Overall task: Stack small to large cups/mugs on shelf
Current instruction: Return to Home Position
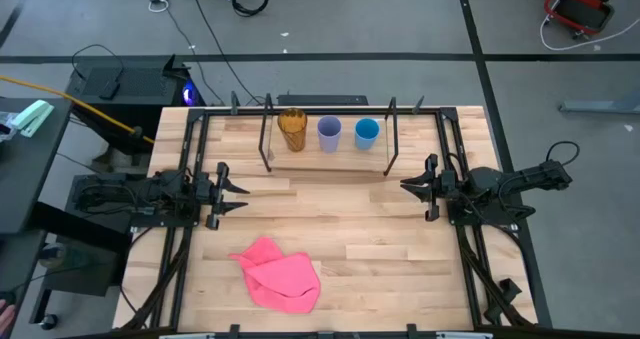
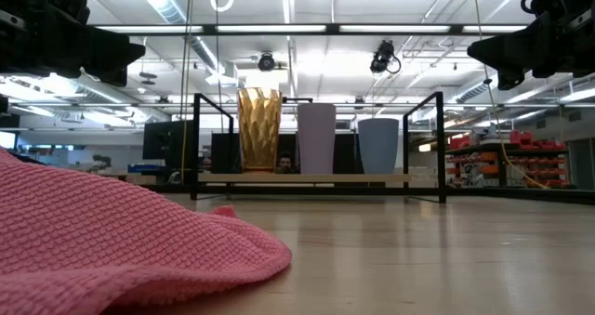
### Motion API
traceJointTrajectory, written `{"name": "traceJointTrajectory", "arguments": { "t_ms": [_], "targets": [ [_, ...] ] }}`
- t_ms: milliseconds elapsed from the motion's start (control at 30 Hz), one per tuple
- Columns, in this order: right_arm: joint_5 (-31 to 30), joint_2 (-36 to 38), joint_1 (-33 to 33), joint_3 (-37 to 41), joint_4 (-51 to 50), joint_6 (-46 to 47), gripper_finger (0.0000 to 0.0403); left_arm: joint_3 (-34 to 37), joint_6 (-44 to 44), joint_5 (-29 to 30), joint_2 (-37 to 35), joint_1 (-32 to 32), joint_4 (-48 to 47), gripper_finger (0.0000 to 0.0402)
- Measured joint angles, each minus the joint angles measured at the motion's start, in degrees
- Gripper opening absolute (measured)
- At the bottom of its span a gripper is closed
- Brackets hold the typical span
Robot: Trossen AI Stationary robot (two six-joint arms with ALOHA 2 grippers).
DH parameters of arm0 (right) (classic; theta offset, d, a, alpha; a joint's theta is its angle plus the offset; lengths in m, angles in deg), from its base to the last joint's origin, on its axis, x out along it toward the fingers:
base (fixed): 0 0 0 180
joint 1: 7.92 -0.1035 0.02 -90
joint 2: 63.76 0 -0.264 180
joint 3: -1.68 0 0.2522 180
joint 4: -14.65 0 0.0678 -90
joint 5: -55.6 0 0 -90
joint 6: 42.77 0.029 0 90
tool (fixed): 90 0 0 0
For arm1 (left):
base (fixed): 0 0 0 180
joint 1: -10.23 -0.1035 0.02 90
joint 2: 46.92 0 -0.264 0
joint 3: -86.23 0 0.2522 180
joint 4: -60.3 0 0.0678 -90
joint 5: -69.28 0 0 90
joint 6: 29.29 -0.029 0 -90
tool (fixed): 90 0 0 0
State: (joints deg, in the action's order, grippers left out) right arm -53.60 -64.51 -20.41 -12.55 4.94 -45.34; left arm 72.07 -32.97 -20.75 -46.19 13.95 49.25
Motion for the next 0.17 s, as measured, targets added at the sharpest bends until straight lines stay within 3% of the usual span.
{"name": "traceJointTrajectory", "arguments": {
  "t_ms": [167],
  "targets": [
    [0.0, 0.0, 0.0, 0.0, 0.0, 0.0, 0.0052, 0.0, 0.0, 0.0, 0.0, 0.0, 0.0, 0.0147]
  ]
}}
